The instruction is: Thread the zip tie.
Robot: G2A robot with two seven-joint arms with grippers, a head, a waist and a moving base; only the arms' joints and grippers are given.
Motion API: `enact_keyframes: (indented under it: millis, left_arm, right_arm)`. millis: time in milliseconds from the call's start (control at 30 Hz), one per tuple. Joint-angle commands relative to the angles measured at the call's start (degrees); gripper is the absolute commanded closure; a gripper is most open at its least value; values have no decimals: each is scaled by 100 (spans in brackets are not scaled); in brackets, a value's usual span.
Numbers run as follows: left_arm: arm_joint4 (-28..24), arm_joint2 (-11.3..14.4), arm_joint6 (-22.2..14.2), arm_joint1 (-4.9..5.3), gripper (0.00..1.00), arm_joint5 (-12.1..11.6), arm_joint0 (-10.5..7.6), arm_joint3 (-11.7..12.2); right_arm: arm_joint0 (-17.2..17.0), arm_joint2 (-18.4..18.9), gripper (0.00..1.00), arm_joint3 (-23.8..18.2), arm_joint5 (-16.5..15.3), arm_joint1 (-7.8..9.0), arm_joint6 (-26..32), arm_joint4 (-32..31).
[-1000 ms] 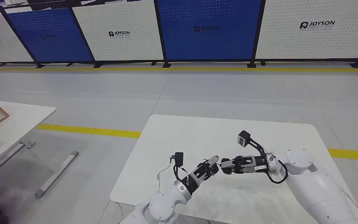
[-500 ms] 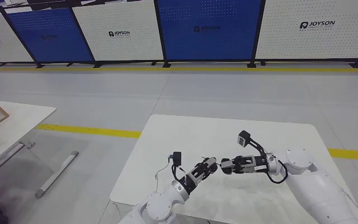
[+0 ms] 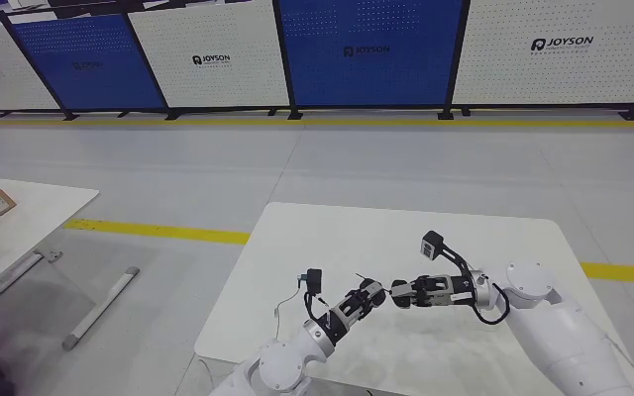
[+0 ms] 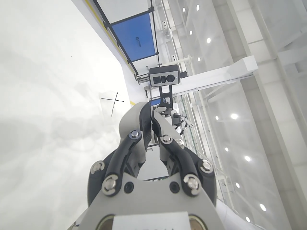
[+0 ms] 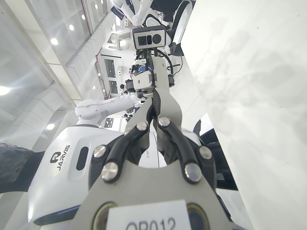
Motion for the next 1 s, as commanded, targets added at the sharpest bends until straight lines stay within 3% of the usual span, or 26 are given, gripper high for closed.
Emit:
enact_keyframes:
  millis: [0,333,367,400,433,467,500,967]
  left_arm:
    - [9,-1,3,-1,100,4,-2,1]
    - [168,26,-24,-3,100,-1,10,12]
    - [192,30,-16,-3,100,4,18,8]
    - [231,39,-2,-3,100,12,31,-2]
    - [267,48,9,-2,100,16,44,-12]
    - [297,55,22,-2,100,18,57,-24]
    - [315,60,35,-2,100,19,70,-37]
    - [530,42,372,-20,100,273,99,-96]
  right_arm:
    - [0,0,100,0,0,0,0,0]
    - [0,0,100,0,0,0,0,0]
    - [0,0,93,0,0,0,0,0]
    - [-50,2,56,-56,11,-1,-120,-21]
    - [-86,10,35,-120,36,4,-185,-49]
    - [-113,26,8,-167,63,11,-215,-72]
    - [-138,49,0,-203,80,20,-236,-85]
    - [-893,1032,0,-626,-150,369,-333,-61]
